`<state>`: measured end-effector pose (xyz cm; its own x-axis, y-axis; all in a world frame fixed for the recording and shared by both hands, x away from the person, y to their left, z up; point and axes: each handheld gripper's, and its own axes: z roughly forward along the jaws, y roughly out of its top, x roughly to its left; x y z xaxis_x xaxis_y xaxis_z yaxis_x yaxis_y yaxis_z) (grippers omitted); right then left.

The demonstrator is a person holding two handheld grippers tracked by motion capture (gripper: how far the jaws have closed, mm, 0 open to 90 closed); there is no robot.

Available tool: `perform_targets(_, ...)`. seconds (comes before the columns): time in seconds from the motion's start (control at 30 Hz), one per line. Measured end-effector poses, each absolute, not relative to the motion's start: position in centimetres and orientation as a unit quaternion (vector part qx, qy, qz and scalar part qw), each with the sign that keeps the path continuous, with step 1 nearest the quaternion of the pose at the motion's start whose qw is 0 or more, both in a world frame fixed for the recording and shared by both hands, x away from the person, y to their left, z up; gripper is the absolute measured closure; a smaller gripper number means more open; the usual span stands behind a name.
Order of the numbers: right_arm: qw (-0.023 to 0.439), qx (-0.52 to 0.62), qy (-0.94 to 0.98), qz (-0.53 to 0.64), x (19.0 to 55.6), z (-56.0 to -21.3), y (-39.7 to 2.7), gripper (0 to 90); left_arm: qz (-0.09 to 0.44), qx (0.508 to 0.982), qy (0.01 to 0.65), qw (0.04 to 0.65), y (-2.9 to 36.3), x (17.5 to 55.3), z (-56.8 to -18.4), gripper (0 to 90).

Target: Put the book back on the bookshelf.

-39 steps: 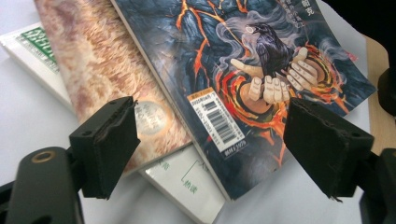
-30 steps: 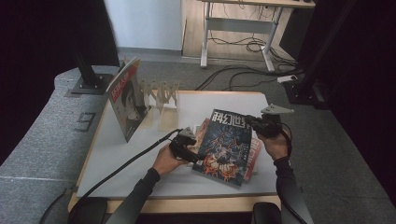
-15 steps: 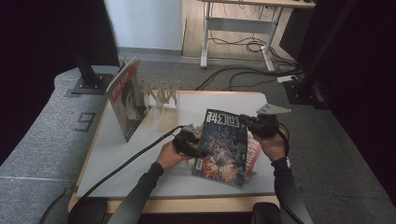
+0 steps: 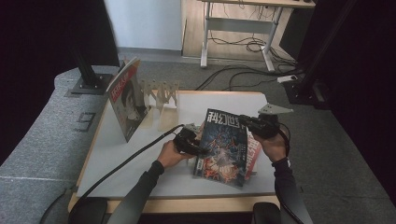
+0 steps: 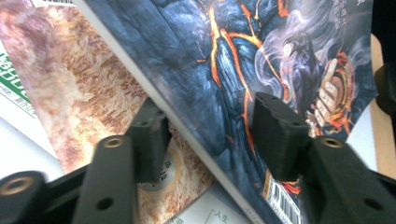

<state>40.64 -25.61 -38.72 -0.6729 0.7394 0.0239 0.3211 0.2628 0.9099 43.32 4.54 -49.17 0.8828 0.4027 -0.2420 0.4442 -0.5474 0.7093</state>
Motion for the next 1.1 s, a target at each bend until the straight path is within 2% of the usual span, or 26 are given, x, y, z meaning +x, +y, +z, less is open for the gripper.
perform_targets(0.2,0.206,0.344,0.765,0.504,40.5,-38.3,-25.8,81.8,-0.035,0.870,0.238,0.431,4.9,42.7,-48.4,66.1)
perform_targets(0.37,0.207,0.338,0.759,0.516,40.2,-37.8,-25.9,81.9,-0.018,0.866,0.238,0.439,5.2,42.2,-47.2,69.4)
perform_targets(0.8,0.249,0.305,0.735,0.553,39.3,-33.2,-25.2,82.0,0.111,0.833,0.218,0.496,6.2,40.9,-43.6,73.6)
perform_targets(0.9,0.259,0.297,0.733,0.554,39.2,-32.7,-24.9,82.0,0.144,0.833,0.211,0.491,6.4,40.5,-43.5,74.6)
perform_targets(1.1,0.256,0.293,0.733,0.558,39.0,-33.1,-24.9,81.8,0.140,0.832,0.212,0.493,7.2,40.3,-44.2,77.3)
